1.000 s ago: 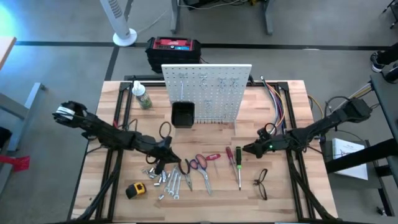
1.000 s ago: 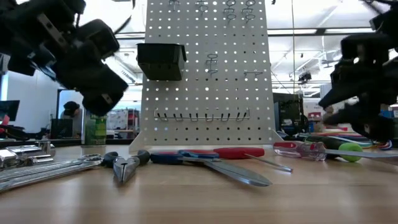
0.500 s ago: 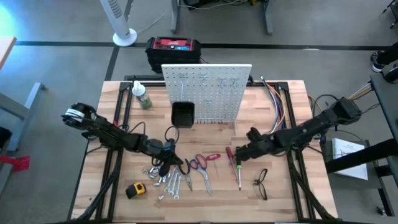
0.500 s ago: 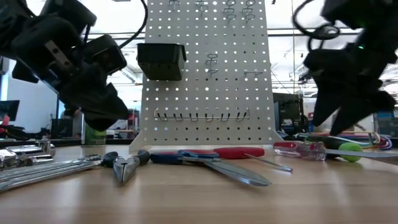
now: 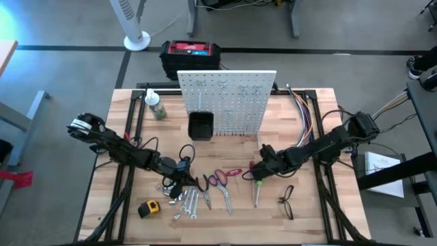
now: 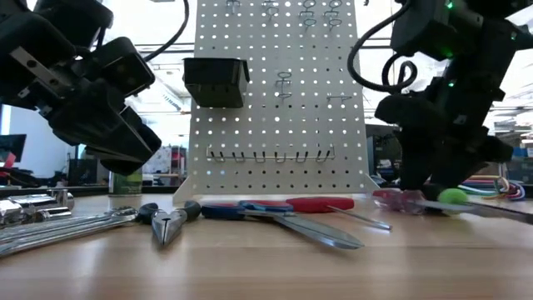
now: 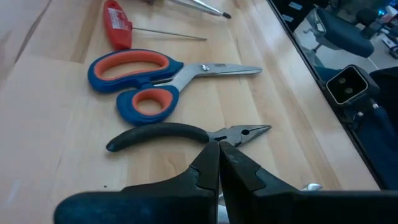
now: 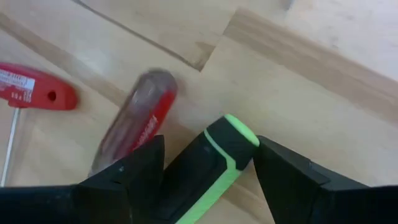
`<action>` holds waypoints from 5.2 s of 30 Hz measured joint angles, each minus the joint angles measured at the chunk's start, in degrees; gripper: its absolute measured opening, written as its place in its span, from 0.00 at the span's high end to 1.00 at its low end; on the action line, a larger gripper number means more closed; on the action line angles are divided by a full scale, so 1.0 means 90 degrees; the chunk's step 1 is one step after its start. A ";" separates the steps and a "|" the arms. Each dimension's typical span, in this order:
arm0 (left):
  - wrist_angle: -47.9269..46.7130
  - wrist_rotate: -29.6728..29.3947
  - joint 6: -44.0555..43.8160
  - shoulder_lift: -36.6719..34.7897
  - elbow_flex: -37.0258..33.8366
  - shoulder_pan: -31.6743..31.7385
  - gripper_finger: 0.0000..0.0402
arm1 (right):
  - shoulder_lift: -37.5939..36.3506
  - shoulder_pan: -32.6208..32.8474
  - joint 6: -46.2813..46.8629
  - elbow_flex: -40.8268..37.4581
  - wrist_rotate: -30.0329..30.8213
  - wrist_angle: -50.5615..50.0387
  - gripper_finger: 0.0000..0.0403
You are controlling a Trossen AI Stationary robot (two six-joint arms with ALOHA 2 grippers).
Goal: Hang tools onto peg board
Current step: Hang the green screwdriver on the pegboard, then hang the red screwdriver on the pegboard
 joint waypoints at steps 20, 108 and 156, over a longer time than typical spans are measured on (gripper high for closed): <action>0.0000 -0.0010 0.0002 -0.0002 -0.0005 0.0001 1.00 | 0.0160 -0.0099 -0.1138 0.0007 -0.0613 0.0165 0.72; -0.1739 -0.1610 -0.1623 -0.0214 0.0004 -0.0823 1.00 | 0.0114 -0.3628 -0.9003 0.8223 -0.1918 0.2105 0.75; -0.1564 -0.2299 -0.1665 -0.0221 0.0004 -0.1245 1.00 | -0.1533 -0.3348 -0.8890 0.5624 -0.1388 0.1469 0.54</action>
